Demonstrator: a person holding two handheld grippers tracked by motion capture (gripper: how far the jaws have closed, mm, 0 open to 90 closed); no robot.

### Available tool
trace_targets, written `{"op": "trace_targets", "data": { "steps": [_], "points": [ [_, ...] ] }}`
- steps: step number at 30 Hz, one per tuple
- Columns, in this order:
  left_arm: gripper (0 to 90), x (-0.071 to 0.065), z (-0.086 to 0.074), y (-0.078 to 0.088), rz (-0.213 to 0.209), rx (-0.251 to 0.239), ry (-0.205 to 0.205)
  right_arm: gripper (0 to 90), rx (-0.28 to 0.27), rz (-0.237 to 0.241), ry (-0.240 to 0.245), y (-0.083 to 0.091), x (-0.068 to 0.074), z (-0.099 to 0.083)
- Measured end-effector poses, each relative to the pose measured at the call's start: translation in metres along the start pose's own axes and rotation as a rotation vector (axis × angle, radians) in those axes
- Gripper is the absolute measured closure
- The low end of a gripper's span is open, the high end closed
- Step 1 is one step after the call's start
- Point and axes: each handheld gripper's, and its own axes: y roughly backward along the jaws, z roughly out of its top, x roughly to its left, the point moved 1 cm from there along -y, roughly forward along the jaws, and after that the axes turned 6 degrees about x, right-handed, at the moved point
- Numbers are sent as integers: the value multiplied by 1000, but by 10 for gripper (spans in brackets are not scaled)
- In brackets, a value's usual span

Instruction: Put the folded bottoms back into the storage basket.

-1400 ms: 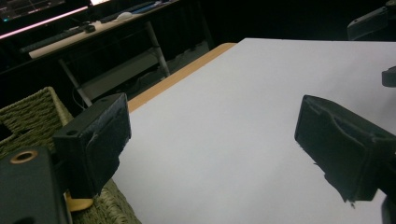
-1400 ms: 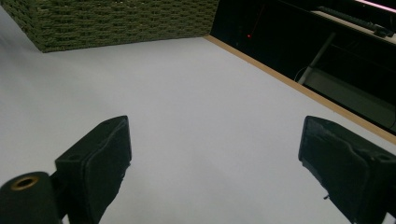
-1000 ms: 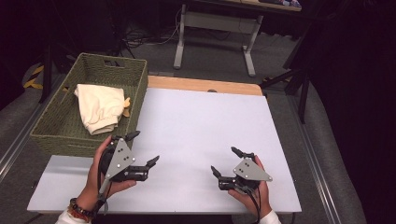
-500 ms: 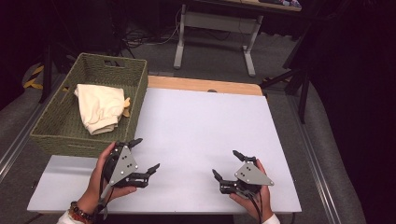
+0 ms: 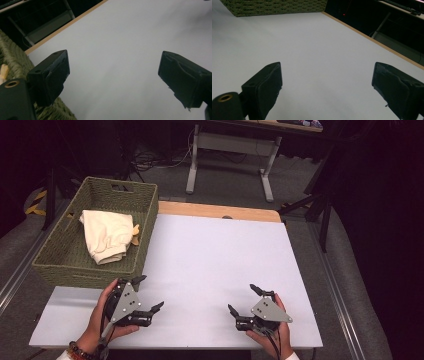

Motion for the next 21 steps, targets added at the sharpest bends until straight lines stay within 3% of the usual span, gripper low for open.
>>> {"op": "trace_targets", "data": {
  "steps": [2,7,16,18,21],
  "points": [
    [111,0,-5,0,-15,8,22,99,9,-1,2,0,0,-2],
    [105,-1,-17,0,-22,45,20,99,16,-4,6,1,0,-6],
    [93,-3,-35,-3,-32,82,56,99,31,-1,-13,-1,-4,-14],
    [90,-3,-36,-4,-45,78,77,98,35,1,-11,-1,-4,-14],
    [86,-4,-34,-4,-47,72,72,97,36,5,-6,-1,-3,-15]
  ]
}}
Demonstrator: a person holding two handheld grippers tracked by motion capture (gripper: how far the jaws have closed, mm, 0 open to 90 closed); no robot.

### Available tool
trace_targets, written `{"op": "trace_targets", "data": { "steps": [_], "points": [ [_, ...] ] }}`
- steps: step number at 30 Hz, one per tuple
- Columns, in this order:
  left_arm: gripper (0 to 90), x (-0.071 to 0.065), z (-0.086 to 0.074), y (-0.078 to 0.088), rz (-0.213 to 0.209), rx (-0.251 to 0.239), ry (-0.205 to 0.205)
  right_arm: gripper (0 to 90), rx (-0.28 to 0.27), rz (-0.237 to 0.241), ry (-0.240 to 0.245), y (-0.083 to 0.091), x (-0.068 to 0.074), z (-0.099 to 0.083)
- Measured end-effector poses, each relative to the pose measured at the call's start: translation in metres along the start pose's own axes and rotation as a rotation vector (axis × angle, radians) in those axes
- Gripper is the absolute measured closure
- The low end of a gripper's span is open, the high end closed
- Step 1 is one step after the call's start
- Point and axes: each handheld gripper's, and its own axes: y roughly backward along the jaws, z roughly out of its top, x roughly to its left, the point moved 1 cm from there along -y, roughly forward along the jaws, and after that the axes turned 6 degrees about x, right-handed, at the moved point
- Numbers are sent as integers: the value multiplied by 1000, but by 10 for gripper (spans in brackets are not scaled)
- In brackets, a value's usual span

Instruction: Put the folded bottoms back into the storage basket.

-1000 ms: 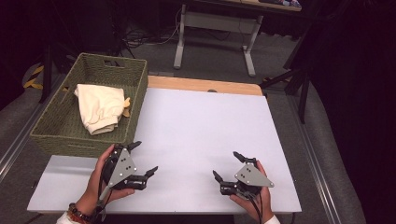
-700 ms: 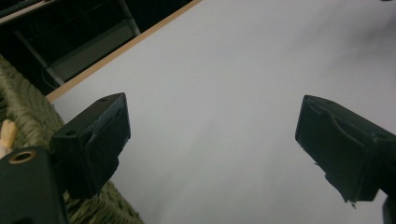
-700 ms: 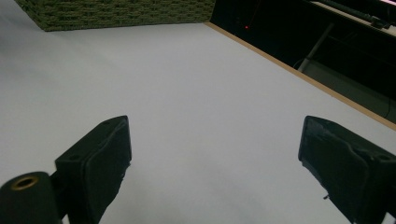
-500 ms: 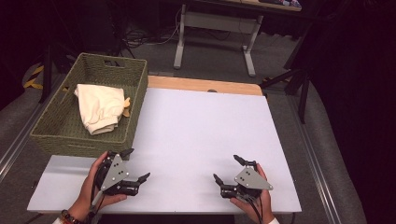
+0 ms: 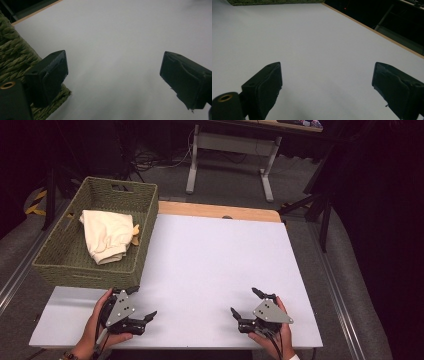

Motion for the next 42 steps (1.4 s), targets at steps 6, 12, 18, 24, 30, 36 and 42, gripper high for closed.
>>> {"op": "trace_targets", "data": {
  "steps": [6,12,18,24,30,36,42],
  "points": [
    [80,0,0,2,5,-10,5,96,-7,-2,3,2,0,1],
    [78,1,3,4,5,-26,8,96,-8,-2,12,2,2,1],
    [78,0,3,5,-3,-33,9,97,-12,0,22,2,5,4],
    [78,1,4,6,2,-38,4,97,-4,-4,18,-1,5,5],
    [78,2,4,5,-3,-37,12,97,5,0,7,-4,3,3],
    [78,-1,7,1,-8,-34,-5,97,12,-10,18,0,5,1],
    [78,-1,7,2,-10,-32,-2,97,8,-17,16,1,4,1]
  ]
}}
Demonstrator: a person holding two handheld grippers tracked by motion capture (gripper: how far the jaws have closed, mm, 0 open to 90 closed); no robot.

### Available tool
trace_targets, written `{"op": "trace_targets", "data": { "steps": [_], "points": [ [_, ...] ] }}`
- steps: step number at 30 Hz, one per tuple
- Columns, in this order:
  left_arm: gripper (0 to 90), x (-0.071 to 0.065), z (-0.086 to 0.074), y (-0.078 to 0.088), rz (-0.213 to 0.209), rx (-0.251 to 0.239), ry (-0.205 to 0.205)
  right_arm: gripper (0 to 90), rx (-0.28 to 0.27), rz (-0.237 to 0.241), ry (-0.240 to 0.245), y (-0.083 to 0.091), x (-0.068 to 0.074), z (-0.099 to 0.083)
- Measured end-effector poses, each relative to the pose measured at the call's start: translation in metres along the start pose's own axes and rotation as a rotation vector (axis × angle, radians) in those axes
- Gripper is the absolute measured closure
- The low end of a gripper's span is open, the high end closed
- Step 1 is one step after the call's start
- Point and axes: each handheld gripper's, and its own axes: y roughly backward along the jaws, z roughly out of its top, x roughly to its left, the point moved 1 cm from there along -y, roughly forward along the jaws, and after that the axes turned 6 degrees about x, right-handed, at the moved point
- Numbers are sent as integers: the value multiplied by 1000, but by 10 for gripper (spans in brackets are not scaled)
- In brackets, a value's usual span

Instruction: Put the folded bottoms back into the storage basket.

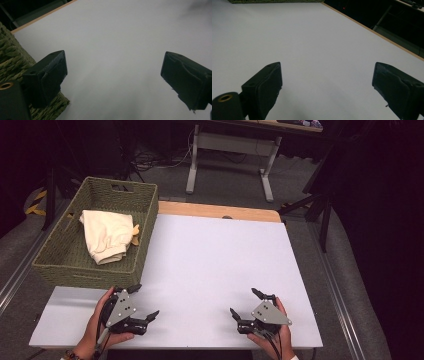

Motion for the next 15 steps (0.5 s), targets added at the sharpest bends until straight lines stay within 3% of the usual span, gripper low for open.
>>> {"op": "trace_targets", "data": {
  "steps": [15],
  "points": [
    [78,-1,1,-3,-3,13,-3,97,7,2,7,-2,0,0]
  ]
}}
